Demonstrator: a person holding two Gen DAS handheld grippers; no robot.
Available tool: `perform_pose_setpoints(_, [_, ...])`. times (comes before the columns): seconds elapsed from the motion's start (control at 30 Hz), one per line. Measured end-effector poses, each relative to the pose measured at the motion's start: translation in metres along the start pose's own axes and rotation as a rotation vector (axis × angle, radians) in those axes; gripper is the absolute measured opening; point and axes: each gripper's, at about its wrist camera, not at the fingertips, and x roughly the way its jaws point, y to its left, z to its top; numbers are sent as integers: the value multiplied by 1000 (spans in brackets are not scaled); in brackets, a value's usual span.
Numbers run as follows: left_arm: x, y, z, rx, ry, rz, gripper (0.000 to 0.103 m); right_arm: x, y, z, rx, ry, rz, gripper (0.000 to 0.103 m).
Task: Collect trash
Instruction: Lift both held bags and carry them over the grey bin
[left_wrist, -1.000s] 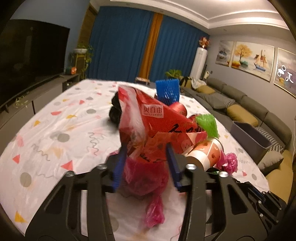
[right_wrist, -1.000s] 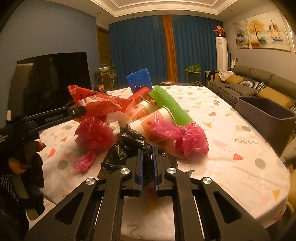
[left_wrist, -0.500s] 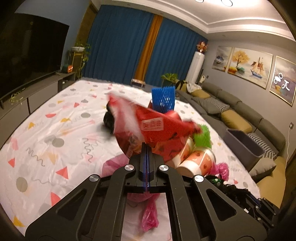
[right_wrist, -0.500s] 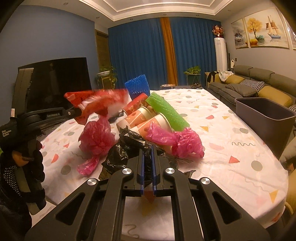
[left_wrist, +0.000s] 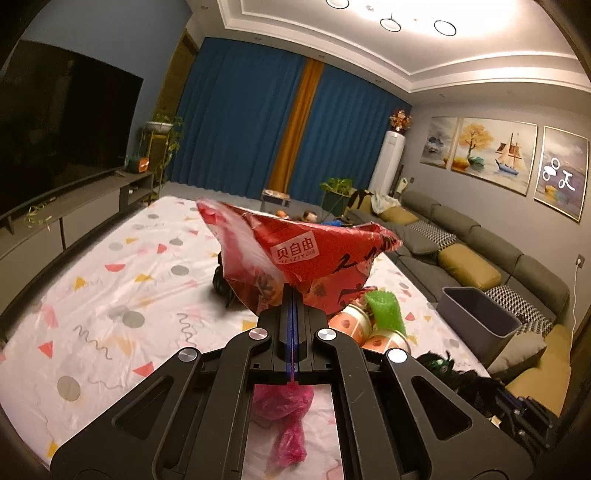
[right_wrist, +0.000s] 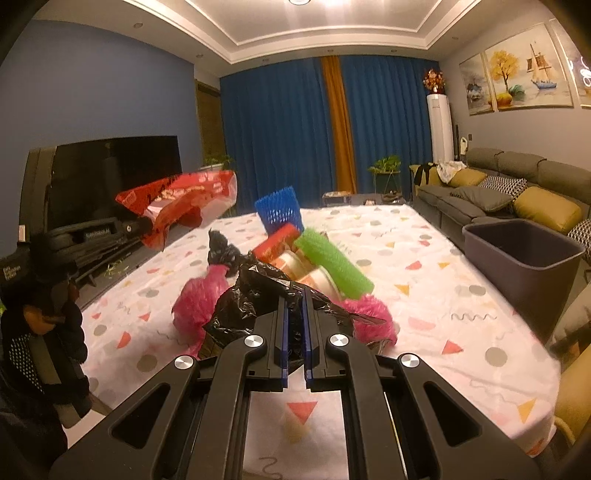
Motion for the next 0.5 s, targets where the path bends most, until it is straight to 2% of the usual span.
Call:
perform_pose_setpoints(0.2, [-1, -10, 2, 16, -3, -19, 0, -11, -11, 12, 8, -40, -19, 7])
perform_pose_setpoints(0.5, [7, -52, 4, 68, -1, -87, 0, -28, -41, 29, 18, -110, -103, 7])
